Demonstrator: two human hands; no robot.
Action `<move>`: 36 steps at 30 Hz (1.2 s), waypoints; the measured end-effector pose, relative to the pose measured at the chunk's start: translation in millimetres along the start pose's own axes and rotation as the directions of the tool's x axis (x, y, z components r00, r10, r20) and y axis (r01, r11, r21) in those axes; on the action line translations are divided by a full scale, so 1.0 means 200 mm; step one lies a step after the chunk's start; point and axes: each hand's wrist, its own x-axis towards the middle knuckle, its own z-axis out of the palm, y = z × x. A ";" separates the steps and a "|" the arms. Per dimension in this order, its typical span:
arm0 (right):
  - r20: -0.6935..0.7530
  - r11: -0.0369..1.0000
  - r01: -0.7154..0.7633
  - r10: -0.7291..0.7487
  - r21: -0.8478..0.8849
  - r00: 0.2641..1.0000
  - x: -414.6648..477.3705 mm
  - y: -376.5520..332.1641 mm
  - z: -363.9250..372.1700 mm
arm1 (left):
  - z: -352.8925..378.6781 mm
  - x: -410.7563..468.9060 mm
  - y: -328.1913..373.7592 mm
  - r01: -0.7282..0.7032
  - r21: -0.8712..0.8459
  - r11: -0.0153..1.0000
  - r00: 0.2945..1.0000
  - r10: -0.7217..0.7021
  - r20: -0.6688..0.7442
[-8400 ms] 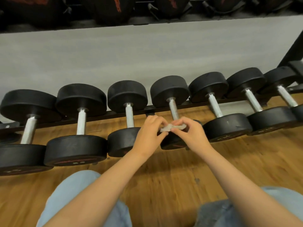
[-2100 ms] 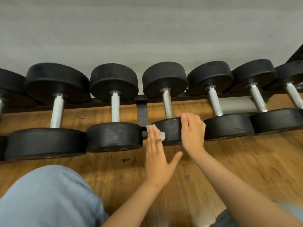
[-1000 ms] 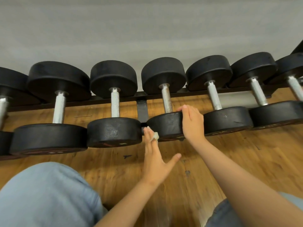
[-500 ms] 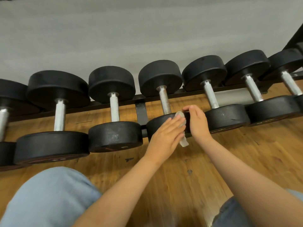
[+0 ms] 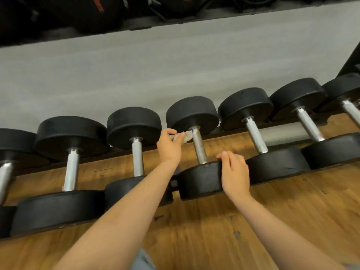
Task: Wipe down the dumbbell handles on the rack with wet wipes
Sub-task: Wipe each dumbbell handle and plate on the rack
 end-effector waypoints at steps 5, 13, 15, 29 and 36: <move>-0.028 0.999 0.037 -0.038 -0.028 0.999 0.01 0.00 0.01 | 0.20 0.14 -0.05 0.363 -0.202 0.909 0.926 -0.376 -0.029; -0.042 0.997 0.050 -0.052 -0.053 0.998 0.03 0.00 0.03 | 0.40 0.24 -0.17 0.458 -0.255 0.852 0.888 -0.423 0.179; -0.036 0.997 0.049 -0.051 -0.061 0.998 0.02 0.00 0.03 | 0.42 0.24 -0.18 0.519 -0.177 0.836 0.842 -0.464 0.275; 0.009 0.996 0.042 -0.041 -0.084 0.999 0.02 0.01 0.02 | 0.42 0.26 -0.16 0.231 0.018 0.973 0.954 -0.230 0.190; 0.027 0.997 0.040 -0.039 -0.058 0.999 0.01 -0.01 0.01 | 0.39 0.29 -0.17 0.253 0.051 0.966 0.882 -0.252 0.398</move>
